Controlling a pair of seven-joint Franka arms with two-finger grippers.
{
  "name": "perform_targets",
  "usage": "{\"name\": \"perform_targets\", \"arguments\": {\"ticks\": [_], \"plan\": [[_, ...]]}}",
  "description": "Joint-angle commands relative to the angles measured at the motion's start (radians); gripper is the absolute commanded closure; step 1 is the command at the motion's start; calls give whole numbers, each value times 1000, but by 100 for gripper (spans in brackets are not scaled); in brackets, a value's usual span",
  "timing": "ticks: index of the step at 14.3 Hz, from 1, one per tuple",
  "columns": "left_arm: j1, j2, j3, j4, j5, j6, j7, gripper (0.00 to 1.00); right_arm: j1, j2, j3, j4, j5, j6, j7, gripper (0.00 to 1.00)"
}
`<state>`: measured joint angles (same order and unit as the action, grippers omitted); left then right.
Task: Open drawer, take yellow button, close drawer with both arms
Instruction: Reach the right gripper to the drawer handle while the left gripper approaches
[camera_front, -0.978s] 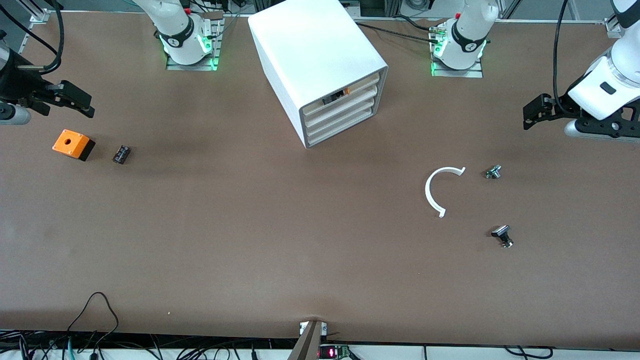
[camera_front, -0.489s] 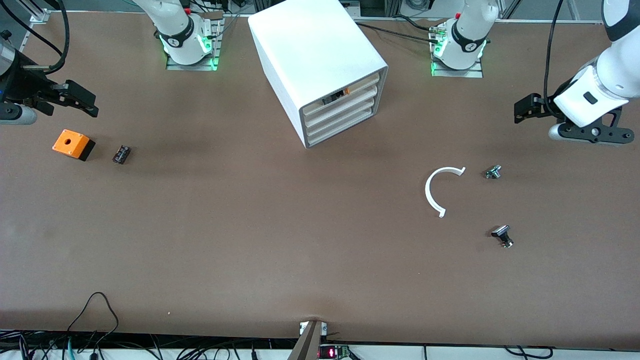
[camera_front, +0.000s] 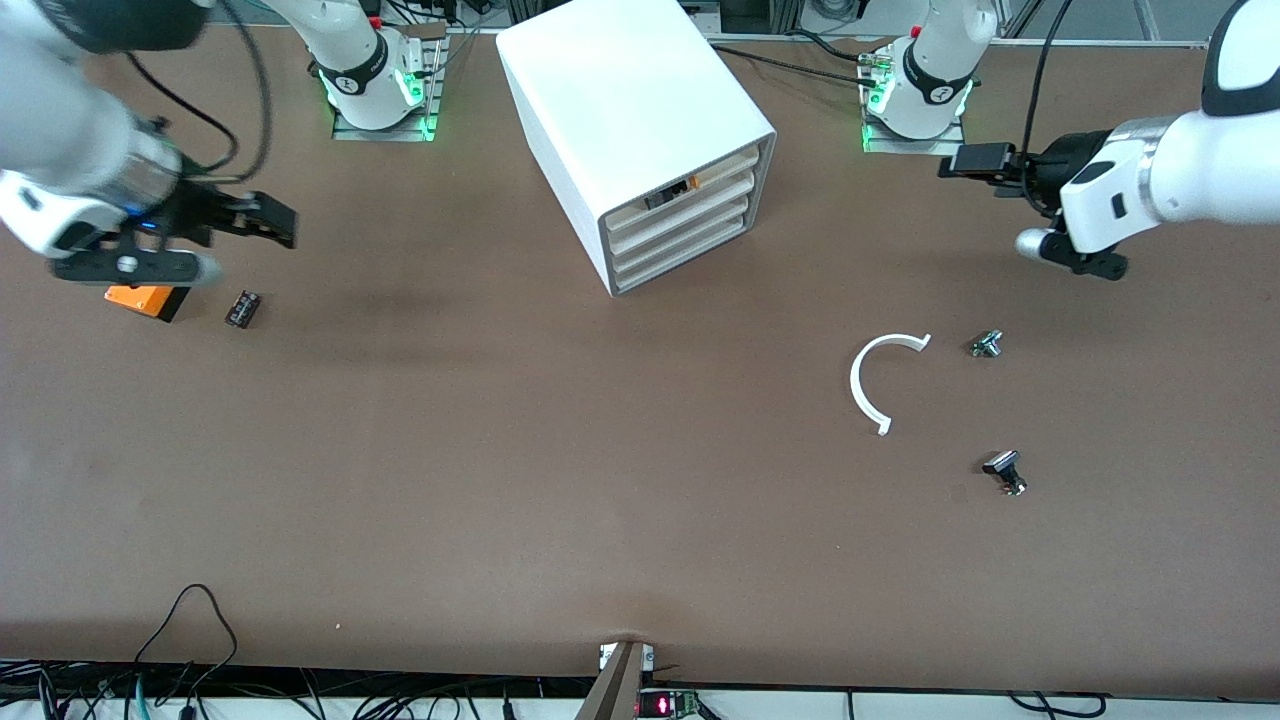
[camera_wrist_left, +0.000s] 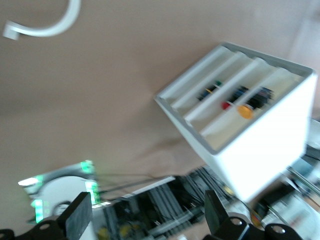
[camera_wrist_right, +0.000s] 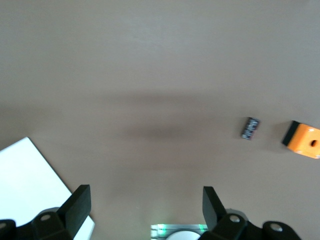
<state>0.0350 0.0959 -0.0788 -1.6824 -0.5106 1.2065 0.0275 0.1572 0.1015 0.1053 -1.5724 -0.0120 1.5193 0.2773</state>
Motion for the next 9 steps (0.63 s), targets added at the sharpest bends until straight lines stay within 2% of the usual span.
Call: {"name": "perform_targets", "arguments": {"ticks": [1, 2, 4, 6, 8, 9], "plan": [[-3, 97, -10, 17, -145, -38, 22, 1, 105, 76, -4, 58, -3, 40, 144, 1], [-4, 122, -10, 4, -210, -42, 49, 1, 131, 102, -4, 84, -3, 70, 180, 1], [-6, 160, -15, -52, -242, 23, 205, 1, 160, 157, -3, 148, 3, 87, 226, 1], [-3, 162, -26, -153, -340, 105, 441, 1, 223, 217, -4, 219, 3, 87, 322, 1], [-6, 151, -32, -261, -416, 171, 598, 2, 266, 266, -3, 276, 4, 93, 437, 1], [-3, 134, -64, -322, -442, 214, 668, 3, 272, 279, -3, 293, 23, 94, 466, 1]]}}
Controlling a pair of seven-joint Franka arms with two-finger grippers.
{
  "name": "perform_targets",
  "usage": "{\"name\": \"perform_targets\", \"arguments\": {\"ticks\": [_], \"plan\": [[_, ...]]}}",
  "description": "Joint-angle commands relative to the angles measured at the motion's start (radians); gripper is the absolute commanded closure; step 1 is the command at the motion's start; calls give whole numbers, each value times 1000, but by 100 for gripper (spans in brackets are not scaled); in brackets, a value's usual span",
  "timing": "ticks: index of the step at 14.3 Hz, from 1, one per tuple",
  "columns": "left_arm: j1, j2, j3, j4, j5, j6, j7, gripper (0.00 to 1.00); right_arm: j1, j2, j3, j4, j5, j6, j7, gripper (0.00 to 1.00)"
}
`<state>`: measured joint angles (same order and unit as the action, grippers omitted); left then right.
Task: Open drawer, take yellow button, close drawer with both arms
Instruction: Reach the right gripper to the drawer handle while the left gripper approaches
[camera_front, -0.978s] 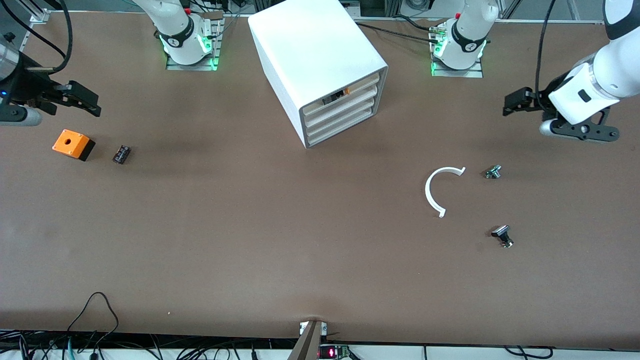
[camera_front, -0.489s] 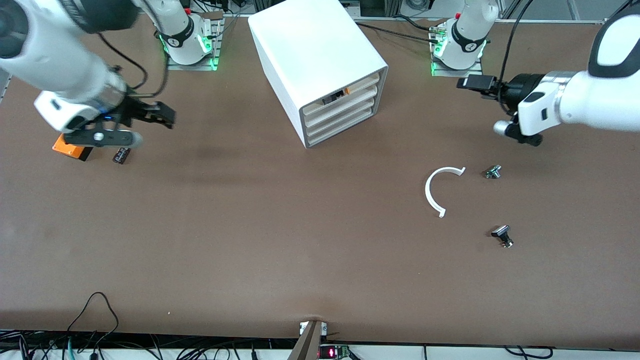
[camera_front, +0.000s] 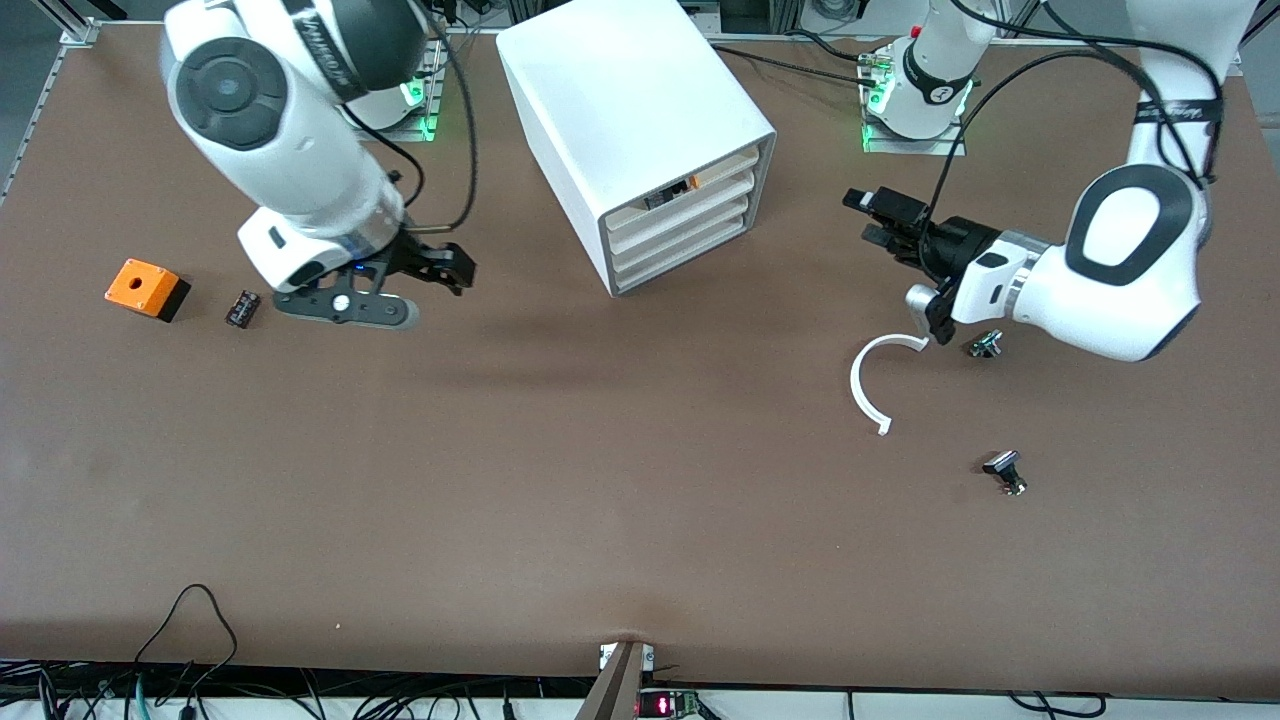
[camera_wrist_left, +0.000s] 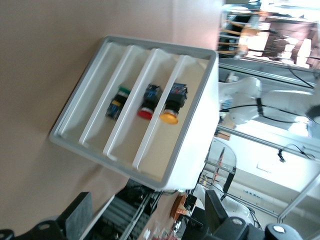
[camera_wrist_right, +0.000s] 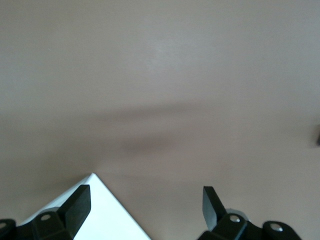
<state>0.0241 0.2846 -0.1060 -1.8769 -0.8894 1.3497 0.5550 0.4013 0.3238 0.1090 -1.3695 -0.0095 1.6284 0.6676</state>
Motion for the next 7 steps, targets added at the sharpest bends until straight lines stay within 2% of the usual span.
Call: {"name": "perform_targets", "arguments": {"ticks": [1, 4, 7], "plan": [[10, -71, -56, -183, -83, 118, 188, 3, 30, 70, -6, 110, 55, -4, 110, 1], [11, -111, -136, -293, -146, 242, 244, 6, 59, 103, -6, 129, 95, 25, 225, 1], [11, -116, -190, -333, -180, 301, 285, 10, 103, 126, -6, 156, 95, 30, 328, 1]]}}
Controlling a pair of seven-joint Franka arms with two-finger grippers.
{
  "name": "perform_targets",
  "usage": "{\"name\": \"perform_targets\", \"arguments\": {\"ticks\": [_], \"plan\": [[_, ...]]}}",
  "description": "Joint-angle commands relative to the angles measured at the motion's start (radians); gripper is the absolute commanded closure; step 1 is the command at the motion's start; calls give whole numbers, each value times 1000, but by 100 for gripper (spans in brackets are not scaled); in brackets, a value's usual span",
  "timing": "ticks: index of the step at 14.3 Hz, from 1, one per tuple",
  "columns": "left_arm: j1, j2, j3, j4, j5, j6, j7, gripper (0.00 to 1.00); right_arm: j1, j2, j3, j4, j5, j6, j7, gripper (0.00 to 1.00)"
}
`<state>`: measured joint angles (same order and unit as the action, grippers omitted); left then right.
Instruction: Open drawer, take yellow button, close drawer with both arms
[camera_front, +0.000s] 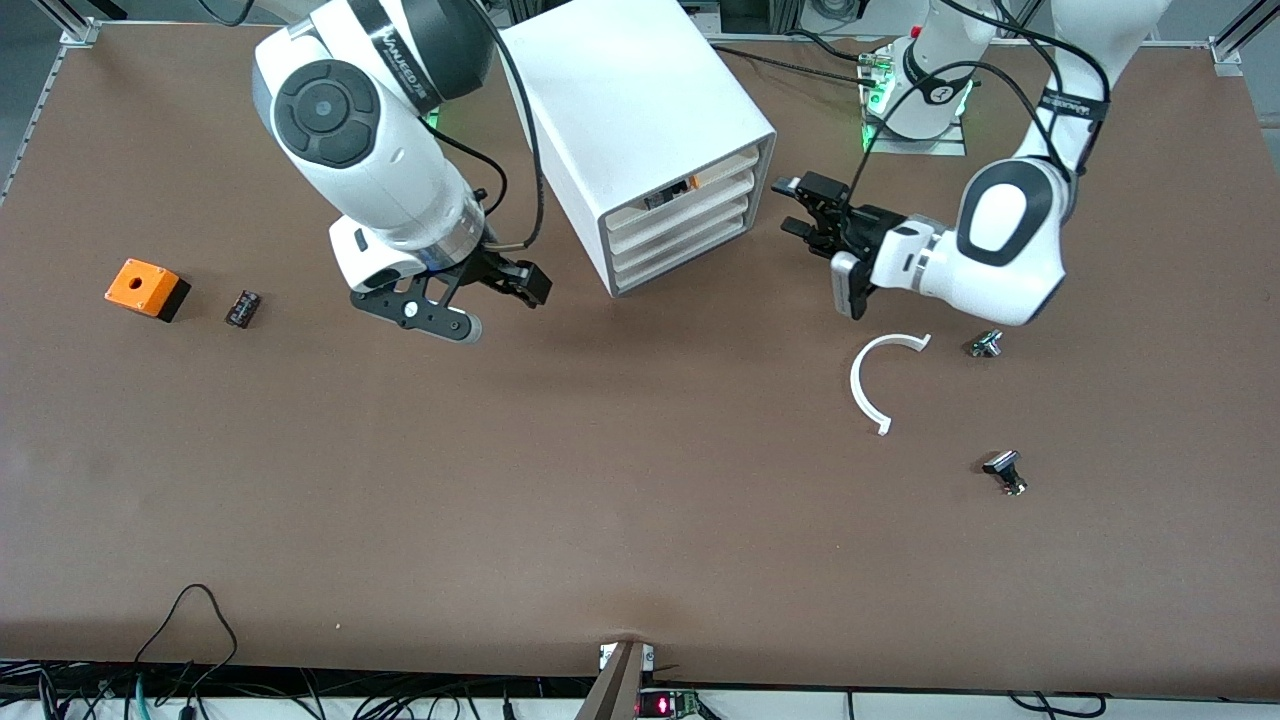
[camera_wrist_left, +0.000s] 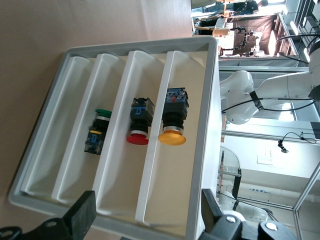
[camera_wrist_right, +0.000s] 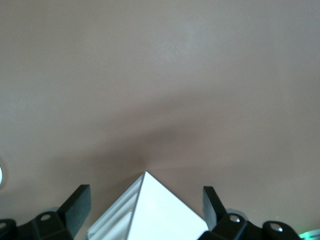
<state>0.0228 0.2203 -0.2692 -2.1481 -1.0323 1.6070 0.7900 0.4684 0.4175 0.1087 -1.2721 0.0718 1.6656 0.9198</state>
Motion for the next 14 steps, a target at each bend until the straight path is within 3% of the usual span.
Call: {"name": "perform_targets", "arguments": {"ticks": [1, 4, 9, 10, 12, 13, 14], "plan": [[12, -53, -44, -85, -61, 80, 79, 10, 48, 44, -6, 77, 16, -13, 120, 1], [17, -64, -126, -160, -150, 172, 164, 16, 73, 60, -6, 88, 16, -9, 197, 1], [17, -76, -199, -194, -157, 201, 170, 45, 81, 122, -6, 175, 69, -20, 326, 1], [16, -76, -200, -197, -157, 202, 182, 56, 85, 127, -6, 177, 68, -17, 343, 1], [19, -67, -199, -194, -157, 203, 210, 93, 91, 138, -6, 187, 69, -21, 379, 1], [19, -61, -197, -191, -155, 203, 210, 100, 98, 139, -6, 188, 69, -20, 395, 1], [22, -52, -196, -188, -152, 206, 210, 100, 102, 139, -7, 188, 69, -17, 402, 1]]}}
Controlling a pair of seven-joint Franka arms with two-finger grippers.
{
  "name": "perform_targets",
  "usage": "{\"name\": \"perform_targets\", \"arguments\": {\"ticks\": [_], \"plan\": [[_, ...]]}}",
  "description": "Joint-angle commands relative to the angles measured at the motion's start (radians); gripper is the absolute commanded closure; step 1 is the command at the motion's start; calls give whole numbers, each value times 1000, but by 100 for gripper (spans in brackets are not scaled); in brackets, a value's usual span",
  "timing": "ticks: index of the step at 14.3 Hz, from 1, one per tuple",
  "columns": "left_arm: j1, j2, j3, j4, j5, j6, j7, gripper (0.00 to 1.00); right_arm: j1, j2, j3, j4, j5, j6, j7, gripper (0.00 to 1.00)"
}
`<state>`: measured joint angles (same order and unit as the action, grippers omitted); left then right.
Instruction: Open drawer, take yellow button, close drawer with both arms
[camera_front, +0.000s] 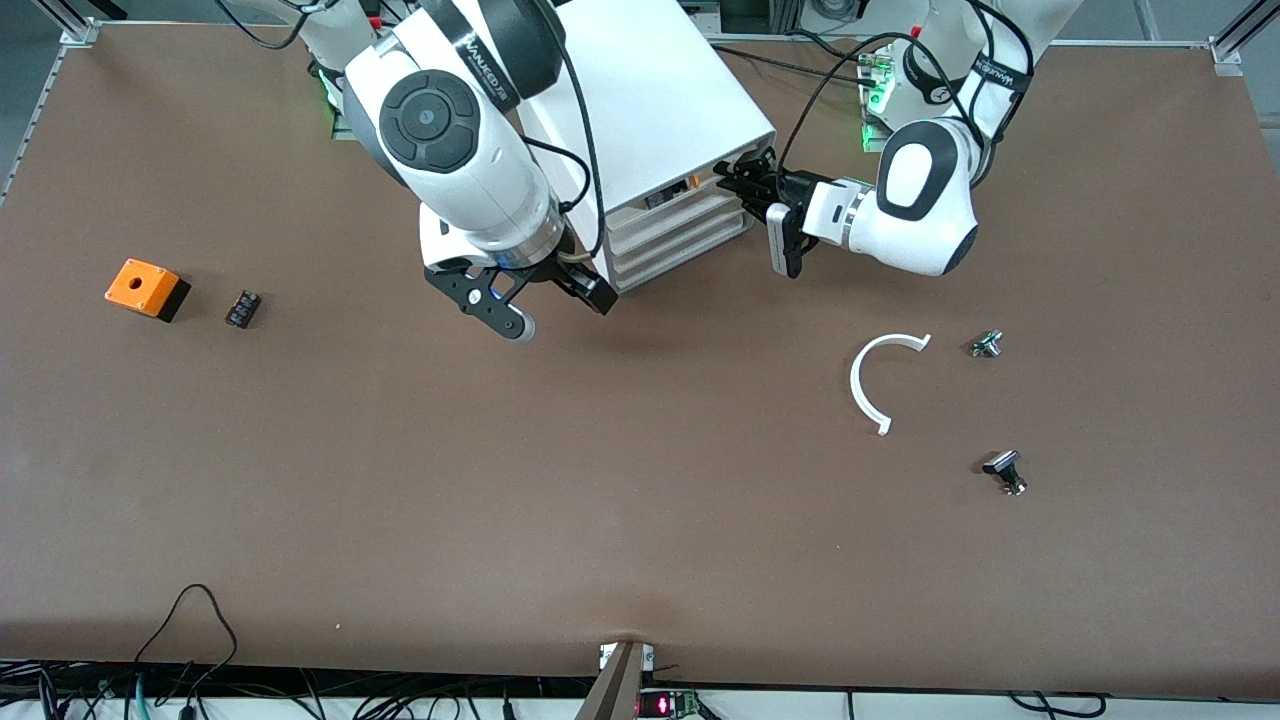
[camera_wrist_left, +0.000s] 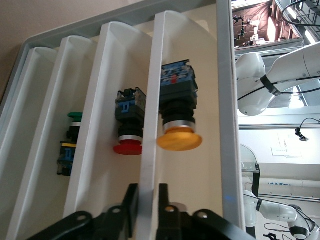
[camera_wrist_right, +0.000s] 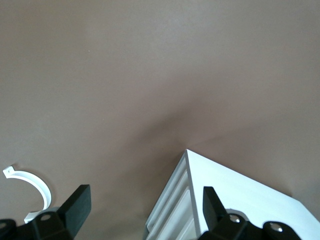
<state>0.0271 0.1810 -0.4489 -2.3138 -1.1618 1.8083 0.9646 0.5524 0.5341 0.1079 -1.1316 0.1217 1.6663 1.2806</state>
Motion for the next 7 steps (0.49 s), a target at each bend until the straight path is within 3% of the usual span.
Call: {"name": "perform_targets", "arguments": {"ticks": [1, 4, 7], "plan": [[25, -2, -10, -18, -18, 5, 34, 100, 18, 24, -7, 49, 19, -11, 43, 1], [101, 70, -5, 49, 42, 6, 32, 100, 18, 27, -5, 49, 19, 21, 42, 1], [198, 196, -5, 189, 233, 3, 20, 100, 21, 36, -4, 49, 22, 58, 25, 1]]}}
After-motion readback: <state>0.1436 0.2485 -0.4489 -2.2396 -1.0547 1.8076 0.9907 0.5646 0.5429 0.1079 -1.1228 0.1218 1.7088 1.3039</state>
